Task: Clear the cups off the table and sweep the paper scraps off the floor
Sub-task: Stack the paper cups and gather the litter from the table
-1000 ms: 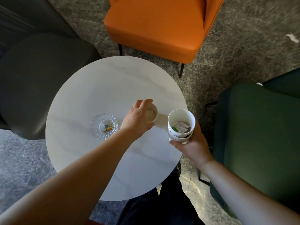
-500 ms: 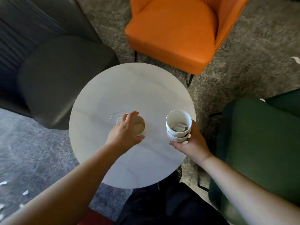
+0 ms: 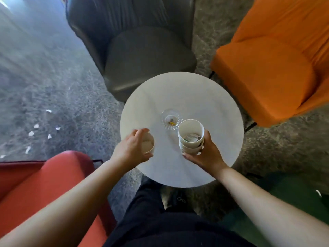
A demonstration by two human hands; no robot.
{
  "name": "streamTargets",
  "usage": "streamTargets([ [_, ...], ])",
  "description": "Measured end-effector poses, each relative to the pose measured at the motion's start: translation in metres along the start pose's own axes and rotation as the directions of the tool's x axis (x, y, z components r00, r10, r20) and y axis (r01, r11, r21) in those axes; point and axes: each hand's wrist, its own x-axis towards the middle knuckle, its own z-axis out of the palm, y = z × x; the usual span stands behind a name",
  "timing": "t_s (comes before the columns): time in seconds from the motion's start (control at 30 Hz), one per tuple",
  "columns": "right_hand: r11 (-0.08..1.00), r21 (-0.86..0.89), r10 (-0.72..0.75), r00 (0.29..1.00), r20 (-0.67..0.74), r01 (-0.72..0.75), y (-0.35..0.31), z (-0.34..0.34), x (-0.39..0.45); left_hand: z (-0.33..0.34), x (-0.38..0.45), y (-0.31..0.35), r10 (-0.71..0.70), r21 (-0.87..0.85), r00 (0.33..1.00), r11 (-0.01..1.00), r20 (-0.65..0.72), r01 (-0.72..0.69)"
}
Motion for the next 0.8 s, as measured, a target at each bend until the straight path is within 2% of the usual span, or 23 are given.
streamTargets([
  [0.2,0.999,-0.022,-0.039,0.985,0.167,0.043,-0.04,0.042,0.017,-0.015,-0.06,-0.053,-0.224,-0.091,0.968,0.972,-0.109,0.214],
  [0.27,0.998,-0.012,-0.065,0.974,0.215,0.069,-0.057,0.062,0.022,-0.021,-0.078,-0.073,-0.295,-0.13,0.945,0.952,-0.14,0.278],
  [0.37,0.991,-0.087,-0.068,0.937,0.343,0.103,-0.083,0.092,0.031,-0.032,-0.099,-0.102,-0.387,-0.202,0.903,0.914,-0.184,0.351],
  [0.47,0.99,-0.08,-0.077,0.926,0.369,0.114,-0.106,0.133,0.043,-0.049,-0.114,-0.134,-0.468,-0.256,0.854,0.875,-0.23,0.41],
  [0.6,0.987,-0.071,-0.096,0.893,0.44,0.141,-0.146,0.188,0.06,-0.071,-0.123,-0.184,-0.516,-0.288,0.819,0.847,-0.249,0.446],
  [0.8,0.979,-0.029,-0.165,0.864,0.476,0.203,-0.203,0.279,0.086,-0.112,-0.13,-0.268,-0.547,-0.333,0.791,0.825,-0.273,0.456],
])
